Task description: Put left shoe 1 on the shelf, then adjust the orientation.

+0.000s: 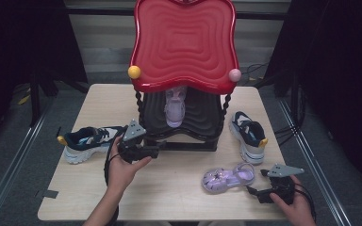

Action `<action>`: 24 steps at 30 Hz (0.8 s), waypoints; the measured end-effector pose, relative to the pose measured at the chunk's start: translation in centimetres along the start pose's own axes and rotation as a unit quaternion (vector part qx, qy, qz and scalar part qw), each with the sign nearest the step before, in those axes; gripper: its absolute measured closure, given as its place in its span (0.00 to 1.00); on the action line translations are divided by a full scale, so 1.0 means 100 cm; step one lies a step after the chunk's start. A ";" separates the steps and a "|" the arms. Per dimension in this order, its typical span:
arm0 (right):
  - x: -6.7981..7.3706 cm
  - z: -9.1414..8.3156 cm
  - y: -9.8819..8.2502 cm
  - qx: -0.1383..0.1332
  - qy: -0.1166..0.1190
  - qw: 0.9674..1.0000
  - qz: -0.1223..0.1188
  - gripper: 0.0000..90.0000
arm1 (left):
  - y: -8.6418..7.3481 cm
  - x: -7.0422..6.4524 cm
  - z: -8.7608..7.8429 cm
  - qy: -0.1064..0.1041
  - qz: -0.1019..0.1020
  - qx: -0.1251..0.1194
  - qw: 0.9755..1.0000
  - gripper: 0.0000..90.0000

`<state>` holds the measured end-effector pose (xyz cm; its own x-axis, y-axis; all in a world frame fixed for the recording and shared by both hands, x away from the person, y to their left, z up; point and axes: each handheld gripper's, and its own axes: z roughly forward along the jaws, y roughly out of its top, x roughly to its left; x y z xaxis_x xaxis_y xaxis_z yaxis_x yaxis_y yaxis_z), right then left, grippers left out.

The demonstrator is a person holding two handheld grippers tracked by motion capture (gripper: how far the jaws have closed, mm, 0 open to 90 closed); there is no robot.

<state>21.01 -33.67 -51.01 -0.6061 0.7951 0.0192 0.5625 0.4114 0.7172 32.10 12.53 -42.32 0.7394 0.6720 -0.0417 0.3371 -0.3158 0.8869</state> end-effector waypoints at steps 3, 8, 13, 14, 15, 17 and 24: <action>0.000 0.000 0.000 0.000 0.000 1.000 0.000 0.11 | -0.005 0.001 0.000 -0.006 0.001 0.009 1.000 0.29; 0.000 0.000 0.000 0.000 0.000 1.000 0.000 0.11 | -0.013 0.002 -0.001 -0.015 0.000 0.016 1.000 0.29; 0.000 0.000 0.000 0.000 0.000 1.000 0.000 0.11 | -0.024 0.005 0.000 -0.029 0.005 0.036 0.999 0.28; 0.000 0.000 0.000 0.000 0.000 1.000 0.000 0.11 | -0.027 0.005 0.001 -0.030 0.007 0.042 0.999 0.28; 0.000 0.000 0.000 0.000 0.000 1.000 0.000 0.11 | -0.030 0.006 0.001 -0.032 0.008 0.044 0.998 0.28; 0.000 0.000 0.000 0.000 0.000 1.000 0.000 0.11 | -0.035 0.006 0.002 -0.038 0.009 0.052 0.998 0.28; 0.000 0.000 0.000 0.000 0.000 1.000 0.000 0.11 | -0.050 0.007 0.004 -0.055 0.011 0.068 0.996 0.28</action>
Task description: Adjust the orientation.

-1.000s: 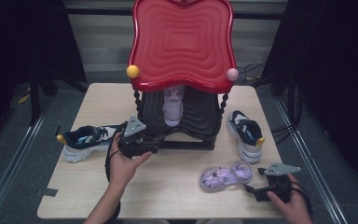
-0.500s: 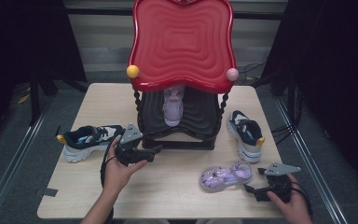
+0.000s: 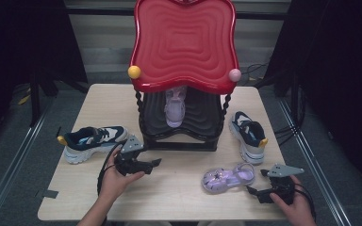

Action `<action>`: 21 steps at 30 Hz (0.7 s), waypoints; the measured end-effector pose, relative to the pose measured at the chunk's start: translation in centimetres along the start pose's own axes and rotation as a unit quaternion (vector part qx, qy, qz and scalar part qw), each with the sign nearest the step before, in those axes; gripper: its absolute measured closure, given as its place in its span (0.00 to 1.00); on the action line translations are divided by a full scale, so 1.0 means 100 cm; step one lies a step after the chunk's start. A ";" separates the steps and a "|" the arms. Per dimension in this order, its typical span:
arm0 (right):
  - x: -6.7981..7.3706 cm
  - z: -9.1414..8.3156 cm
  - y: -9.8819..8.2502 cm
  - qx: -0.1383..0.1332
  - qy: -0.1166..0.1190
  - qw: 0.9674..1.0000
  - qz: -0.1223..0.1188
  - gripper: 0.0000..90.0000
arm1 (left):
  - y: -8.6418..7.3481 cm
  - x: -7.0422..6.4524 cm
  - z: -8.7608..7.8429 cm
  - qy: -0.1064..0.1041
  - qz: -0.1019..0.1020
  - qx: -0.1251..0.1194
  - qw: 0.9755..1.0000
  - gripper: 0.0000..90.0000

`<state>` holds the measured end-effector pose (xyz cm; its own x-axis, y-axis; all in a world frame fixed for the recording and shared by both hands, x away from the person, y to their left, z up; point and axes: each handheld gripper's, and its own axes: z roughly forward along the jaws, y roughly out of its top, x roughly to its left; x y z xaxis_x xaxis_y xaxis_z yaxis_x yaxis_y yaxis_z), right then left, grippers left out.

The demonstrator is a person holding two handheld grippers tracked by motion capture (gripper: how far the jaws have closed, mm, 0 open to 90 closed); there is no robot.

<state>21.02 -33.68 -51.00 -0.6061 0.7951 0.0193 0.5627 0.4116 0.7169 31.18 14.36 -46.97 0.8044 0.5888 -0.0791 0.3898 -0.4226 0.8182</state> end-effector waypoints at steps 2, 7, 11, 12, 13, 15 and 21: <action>0.000 0.000 0.000 0.000 0.000 1.000 0.000 0.11 | -0.004 0.000 0.002 -0.010 0.007 0.007 1.000 0.28; 0.000 0.000 0.000 0.000 0.000 1.000 0.000 0.11 | -0.011 0.001 0.006 -0.028 0.007 0.008 1.000 0.26; 0.000 0.000 0.000 0.000 0.000 1.000 0.000 0.11 | -0.016 0.001 0.009 -0.035 0.011 0.019 0.999 0.26; 0.000 0.000 0.000 0.000 0.000 1.000 0.000 0.11 | -0.018 0.001 0.010 -0.036 0.014 0.022 0.999 0.26; 0.000 0.000 0.000 0.000 0.000 1.000 0.000 0.11 | -0.019 0.000 0.011 -0.036 0.019 0.028 0.999 0.26; 0.000 0.000 0.000 0.000 0.000 1.000 0.000 0.11 | -0.022 -0.002 0.014 -0.042 0.019 0.037 0.998 0.26; 0.000 0.000 0.000 0.001 0.000 1.000 0.002 0.11 | -0.027 -0.003 0.020 -0.043 0.023 0.059 0.997 0.26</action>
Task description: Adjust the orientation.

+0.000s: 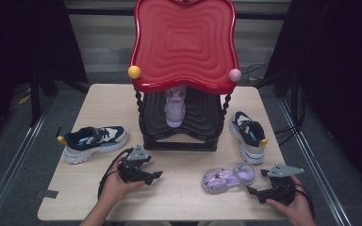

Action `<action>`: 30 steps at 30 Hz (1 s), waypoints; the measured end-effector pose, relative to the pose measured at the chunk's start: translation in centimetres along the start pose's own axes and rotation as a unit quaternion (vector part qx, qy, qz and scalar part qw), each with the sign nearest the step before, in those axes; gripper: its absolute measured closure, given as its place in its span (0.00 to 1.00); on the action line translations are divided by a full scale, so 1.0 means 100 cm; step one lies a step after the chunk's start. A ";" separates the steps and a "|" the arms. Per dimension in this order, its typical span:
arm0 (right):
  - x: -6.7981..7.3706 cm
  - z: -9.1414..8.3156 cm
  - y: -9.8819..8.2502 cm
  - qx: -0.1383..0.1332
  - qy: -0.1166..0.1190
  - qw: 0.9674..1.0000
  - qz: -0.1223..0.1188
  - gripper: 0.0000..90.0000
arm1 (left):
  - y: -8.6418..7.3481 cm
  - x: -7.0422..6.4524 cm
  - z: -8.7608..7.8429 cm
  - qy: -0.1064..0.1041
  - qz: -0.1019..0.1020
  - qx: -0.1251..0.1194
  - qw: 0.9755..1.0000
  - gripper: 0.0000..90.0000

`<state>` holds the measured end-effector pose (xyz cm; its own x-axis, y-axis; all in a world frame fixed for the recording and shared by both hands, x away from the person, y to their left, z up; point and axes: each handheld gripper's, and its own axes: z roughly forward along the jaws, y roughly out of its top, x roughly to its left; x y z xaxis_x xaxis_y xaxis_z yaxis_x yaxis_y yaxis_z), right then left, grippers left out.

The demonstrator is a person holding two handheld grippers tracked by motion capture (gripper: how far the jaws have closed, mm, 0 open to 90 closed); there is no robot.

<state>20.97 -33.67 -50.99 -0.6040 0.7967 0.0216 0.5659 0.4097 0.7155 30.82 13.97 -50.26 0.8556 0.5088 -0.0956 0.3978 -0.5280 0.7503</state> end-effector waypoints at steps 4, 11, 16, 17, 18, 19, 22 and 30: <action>0.000 -0.001 -0.001 -0.001 0.003 1.000 0.000 0.11 | -0.003 -0.001 0.004 -0.001 0.006 0.008 1.000 0.26; -0.001 -0.004 0.000 0.007 0.008 1.000 -0.007 0.15 | -0.004 -0.003 0.004 0.006 0.019 0.010 1.000 0.24; -0.005 -0.012 0.003 0.004 0.022 1.000 -0.003 0.16 | -0.004 -0.006 0.006 0.010 0.034 0.016 0.999 0.21; -0.005 -0.015 0.005 0.003 0.023 1.000 -0.005 0.16 | -0.004 -0.006 0.006 0.009 0.034 0.016 0.999 0.21; -0.005 -0.018 0.006 0.001 0.026 1.000 -0.003 0.16 | -0.004 -0.005 0.006 0.009 0.034 0.016 0.999 0.21; -0.005 -0.020 0.008 0.004 0.031 1.000 -0.001 0.16 | -0.004 -0.006 0.006 0.009 0.034 0.016 0.999 0.20; -0.005 -0.026 0.013 0.010 0.037 0.999 -0.018 0.17 | -0.004 -0.005 0.006 0.009 0.036 0.018 0.999 0.20; -0.004 -0.038 0.029 0.010 0.046 0.998 -0.036 0.17 | -0.004 -0.005 0.006 0.013 0.036 0.021 0.999 0.17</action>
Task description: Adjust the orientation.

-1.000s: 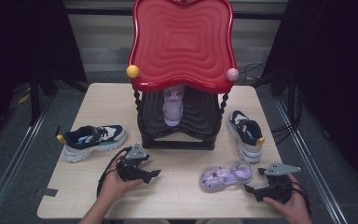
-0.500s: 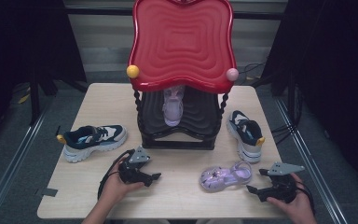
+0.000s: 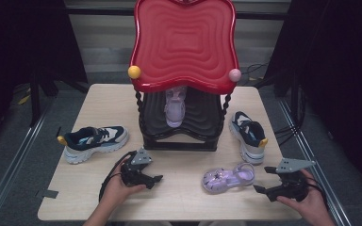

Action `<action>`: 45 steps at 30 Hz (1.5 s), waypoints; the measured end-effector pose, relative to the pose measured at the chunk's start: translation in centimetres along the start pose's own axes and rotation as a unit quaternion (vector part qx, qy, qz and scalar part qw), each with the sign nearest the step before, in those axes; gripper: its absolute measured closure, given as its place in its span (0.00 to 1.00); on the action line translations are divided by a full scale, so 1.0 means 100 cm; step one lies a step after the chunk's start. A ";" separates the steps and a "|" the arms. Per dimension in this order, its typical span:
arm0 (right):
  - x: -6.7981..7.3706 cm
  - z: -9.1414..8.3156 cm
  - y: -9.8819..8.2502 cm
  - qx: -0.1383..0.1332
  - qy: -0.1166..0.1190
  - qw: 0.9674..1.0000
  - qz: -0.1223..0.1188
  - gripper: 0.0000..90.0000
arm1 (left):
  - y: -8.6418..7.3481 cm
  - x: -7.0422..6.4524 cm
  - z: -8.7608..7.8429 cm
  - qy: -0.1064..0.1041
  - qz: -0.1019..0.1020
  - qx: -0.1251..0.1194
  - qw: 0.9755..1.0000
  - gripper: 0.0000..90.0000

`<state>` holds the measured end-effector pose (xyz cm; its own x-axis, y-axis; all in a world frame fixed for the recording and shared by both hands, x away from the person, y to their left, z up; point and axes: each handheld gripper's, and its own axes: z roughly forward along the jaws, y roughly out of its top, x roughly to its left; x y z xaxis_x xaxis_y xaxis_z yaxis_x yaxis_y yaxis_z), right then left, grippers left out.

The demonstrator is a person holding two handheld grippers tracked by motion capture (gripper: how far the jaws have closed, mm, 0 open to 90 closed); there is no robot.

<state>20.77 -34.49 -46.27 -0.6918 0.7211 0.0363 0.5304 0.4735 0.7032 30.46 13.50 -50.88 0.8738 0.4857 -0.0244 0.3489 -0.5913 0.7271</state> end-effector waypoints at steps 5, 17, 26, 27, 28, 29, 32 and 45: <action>-0.003 -0.009 0.013 -0.013 0.005 1.000 -0.002 0.18 | 0.000 0.000 0.000 0.000 -0.001 -0.001 1.000 0.17; -0.010 -0.006 0.044 -0.038 0.035 0.999 -0.012 0.26 | 0.000 0.000 0.000 0.000 -0.001 0.001 1.000 0.17; -0.009 0.018 0.052 -0.017 0.051 0.998 -0.031 0.35 | 0.000 0.000 0.000 0.000 -0.001 0.001 1.000 0.17; -0.009 0.020 0.053 -0.015 0.051 0.998 -0.033 0.36 | 0.000 0.000 0.000 0.000 -0.001 0.000 1.000 0.17; -0.009 0.022 0.053 -0.012 0.053 0.998 -0.037 0.38 | 0.000 0.000 0.000 0.000 -0.001 0.000 1.000 0.17; -0.009 0.024 0.054 -0.009 0.055 0.998 -0.043 0.40 | 0.000 0.000 0.000 0.000 -0.001 0.000 1.000 0.17; -0.009 0.029 0.054 -0.005 0.057 0.997 -0.052 0.50 | 0.000 0.000 0.000 0.000 0.000 0.000 1.000 0.17; -0.010 0.028 0.044 -0.002 0.053 0.997 -0.049 0.67 | 0.000 0.000 0.000 0.000 -0.001 0.000 1.000 0.17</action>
<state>25.15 -31.77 -45.21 -0.7880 0.6143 0.0417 0.4560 0.5367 0.7100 30.45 13.47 -50.89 0.8733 0.4865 -0.0253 0.3500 -0.5904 0.7272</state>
